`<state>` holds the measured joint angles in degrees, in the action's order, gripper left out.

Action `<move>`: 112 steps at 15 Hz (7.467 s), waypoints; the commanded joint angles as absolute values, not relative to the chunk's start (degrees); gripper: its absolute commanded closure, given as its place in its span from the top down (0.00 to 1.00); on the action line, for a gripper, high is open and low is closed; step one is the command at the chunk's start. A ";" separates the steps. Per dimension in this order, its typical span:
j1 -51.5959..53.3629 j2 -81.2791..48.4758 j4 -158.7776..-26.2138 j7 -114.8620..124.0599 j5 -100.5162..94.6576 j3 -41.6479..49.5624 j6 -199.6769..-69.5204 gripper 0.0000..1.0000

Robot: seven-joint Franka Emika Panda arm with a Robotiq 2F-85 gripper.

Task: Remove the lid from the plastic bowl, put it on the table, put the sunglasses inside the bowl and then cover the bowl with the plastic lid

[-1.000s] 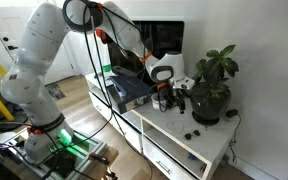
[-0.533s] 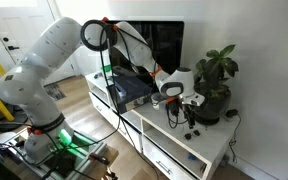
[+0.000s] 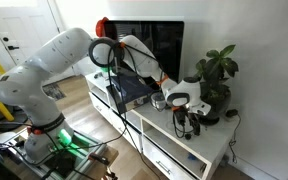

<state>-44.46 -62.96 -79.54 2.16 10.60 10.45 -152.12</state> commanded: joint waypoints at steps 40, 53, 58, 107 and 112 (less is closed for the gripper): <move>-25.54 -34.93 -104.42 -5.24 0.26 14.49 -143.17 0.09; -17.76 -30.80 -115.88 -1.95 -3.89 16.86 -158.30 0.02; -13.23 -28.66 -121.37 0.46 -4.69 19.27 -167.48 0.02; -16.88 -20.95 -124.91 -8.76 -2.14 18.63 -157.05 1.00; -22.69 -26.67 -121.27 -8.65 -1.73 19.71 -154.06 1.00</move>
